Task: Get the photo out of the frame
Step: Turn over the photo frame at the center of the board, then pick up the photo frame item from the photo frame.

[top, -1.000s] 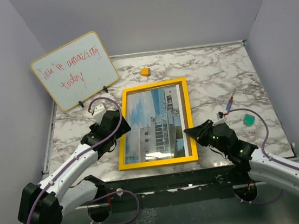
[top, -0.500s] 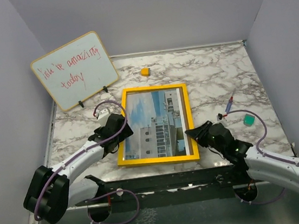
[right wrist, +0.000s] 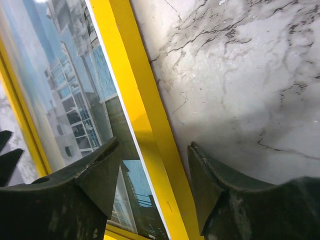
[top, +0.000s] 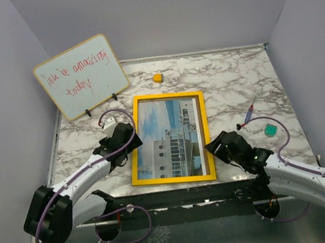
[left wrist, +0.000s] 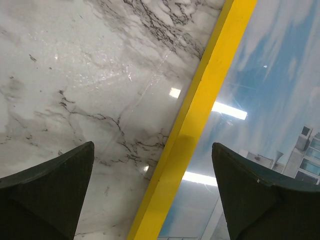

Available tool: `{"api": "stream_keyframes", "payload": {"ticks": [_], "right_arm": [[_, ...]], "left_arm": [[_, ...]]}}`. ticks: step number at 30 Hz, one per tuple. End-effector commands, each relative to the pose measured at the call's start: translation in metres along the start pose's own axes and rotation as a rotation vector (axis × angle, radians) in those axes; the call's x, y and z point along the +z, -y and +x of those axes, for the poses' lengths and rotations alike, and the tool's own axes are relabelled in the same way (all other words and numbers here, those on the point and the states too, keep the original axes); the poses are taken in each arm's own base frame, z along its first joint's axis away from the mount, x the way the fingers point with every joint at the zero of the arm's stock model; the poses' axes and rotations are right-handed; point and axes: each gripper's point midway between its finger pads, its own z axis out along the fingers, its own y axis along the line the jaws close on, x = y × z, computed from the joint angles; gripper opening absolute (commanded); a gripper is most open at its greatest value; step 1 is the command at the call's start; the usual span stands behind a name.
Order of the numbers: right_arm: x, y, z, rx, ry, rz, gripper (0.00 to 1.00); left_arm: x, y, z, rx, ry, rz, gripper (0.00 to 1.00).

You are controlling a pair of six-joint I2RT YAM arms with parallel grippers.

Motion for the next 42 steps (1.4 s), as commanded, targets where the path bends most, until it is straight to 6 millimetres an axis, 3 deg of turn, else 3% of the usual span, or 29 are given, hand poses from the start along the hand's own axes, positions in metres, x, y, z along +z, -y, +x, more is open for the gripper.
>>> {"api": "stream_keyframes", "payload": {"ticks": [1, 6, 10, 17, 24, 32, 42], "right_arm": [[-0.012, 0.041, -0.004, -0.138, -0.012, 0.202, 0.63], [-0.017, 0.024, -0.017, -0.226, 0.003, 0.211, 0.66], [-0.015, 0.022, -0.018, -0.269, -0.02, 0.261, 0.67], [0.002, 0.002, -0.016, -0.35, -0.058, 0.233, 0.67], [0.014, -0.001, -0.026, -0.402, -0.081, 0.28, 0.67], [0.024, 0.005, -0.041, -0.376, -0.085, 0.28, 0.67], [0.045, 0.033, -0.039, -0.313, -0.165, 0.317, 0.67]], "left_arm": [[-0.012, -0.002, -0.034, -0.005, 0.107, -0.033, 0.99], [-0.004, -0.02, -0.049, 0.022, 0.124, -0.149, 0.99], [0.012, -0.018, -0.048, 0.054, 0.043, -0.129, 0.99], [0.034, 0.015, -0.01, 0.062, -0.146, 0.084, 0.99], [0.04, 0.008, 0.017, 0.009, -0.223, 0.11, 0.99], [0.025, 0.022, 0.052, -0.091, -0.31, 0.277, 0.99], [0.001, 0.024, 0.089, -0.18, -0.353, 0.381, 0.99]]}}
